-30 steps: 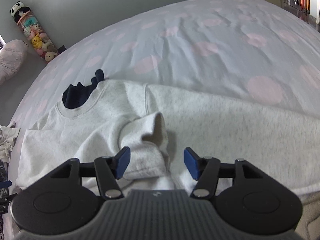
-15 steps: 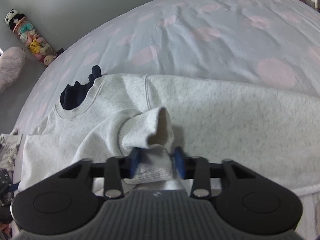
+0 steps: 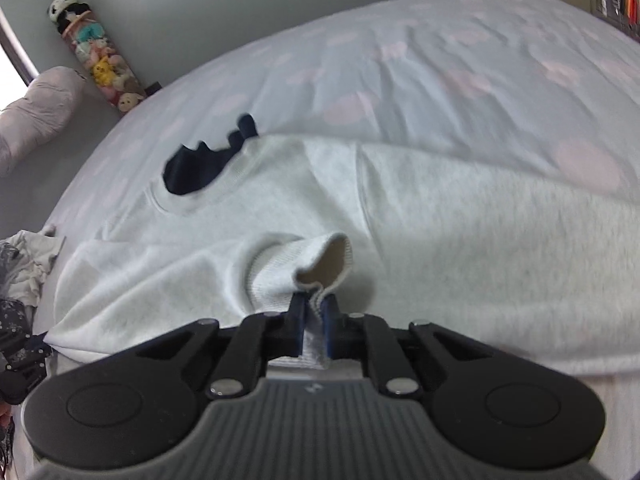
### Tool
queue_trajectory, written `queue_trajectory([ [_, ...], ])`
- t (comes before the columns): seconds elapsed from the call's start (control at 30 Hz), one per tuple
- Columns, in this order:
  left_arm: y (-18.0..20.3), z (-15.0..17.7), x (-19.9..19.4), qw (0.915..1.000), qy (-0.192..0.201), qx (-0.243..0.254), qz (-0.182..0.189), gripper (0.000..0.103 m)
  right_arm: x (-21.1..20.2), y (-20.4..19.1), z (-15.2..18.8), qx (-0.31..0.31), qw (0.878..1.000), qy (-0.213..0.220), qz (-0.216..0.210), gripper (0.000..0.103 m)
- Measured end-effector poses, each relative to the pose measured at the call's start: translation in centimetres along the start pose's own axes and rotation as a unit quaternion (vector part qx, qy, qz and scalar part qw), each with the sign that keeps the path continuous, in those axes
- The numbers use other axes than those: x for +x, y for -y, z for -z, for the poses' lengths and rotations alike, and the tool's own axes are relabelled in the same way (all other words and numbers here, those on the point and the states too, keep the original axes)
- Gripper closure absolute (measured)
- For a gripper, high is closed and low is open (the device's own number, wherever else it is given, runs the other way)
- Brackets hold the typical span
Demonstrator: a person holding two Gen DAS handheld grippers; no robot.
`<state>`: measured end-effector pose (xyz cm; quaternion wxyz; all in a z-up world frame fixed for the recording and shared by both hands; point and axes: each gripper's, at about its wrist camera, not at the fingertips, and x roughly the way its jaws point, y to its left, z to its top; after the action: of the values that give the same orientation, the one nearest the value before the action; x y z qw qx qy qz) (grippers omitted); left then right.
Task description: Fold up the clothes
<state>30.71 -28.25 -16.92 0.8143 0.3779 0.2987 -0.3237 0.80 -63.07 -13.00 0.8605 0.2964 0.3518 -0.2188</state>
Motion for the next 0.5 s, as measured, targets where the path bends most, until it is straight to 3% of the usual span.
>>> queue_trajectory([
  [0.07, -1.3, 0.2, -0.8, 0.9992, 0.003, -0.028, 0.027, 0.080, 0.4, 0.6, 0.5, 0.005, 1.000, -0.009, 0.000, 0.092],
  [0.1, -2.1, 0.2, -1.4, 0.9982, 0.004, -0.042, 0.043, 0.068, 0.6, 0.9, 0.7, 0.007, 1.000, -0.012, -0.002, 0.091],
  [0.13, -2.8, 0.3, -1.9, 0.9967, 0.005, -0.057, 0.058, 0.048, 0.6, 1.0, 0.8, 0.011, 1.000, -0.013, -0.006, 0.087],
  [0.17, -3.6, 0.3, -2.4, 0.9947, 0.006, -0.071, 0.074, 0.042, 0.5, 1.1, 0.7, 0.014, 1.000, -0.013, -0.010, 0.086],
  [0.2, -4.3, 0.4, -3.1, 0.9920, 0.007, -0.086, 0.092, 0.040, 0.3, 1.2, 0.7, 0.016, 1.000, -0.011, -0.013, 0.083],
  [0.3, -6.5, 0.0, -4.6, 0.9820, 0.014, -0.126, 0.140, 0.039, -0.8, 1.2, 0.4, 0.019, 0.999, 0.002, -0.031, 0.056],
  [0.5, -9.9, -4.1, -2.7, 0.9653, 0.013, -0.208, 0.157, 0.036, -1.3, 1.3, -1.2, 0.052, 0.997, 0.029, -0.053, 0.041],
])
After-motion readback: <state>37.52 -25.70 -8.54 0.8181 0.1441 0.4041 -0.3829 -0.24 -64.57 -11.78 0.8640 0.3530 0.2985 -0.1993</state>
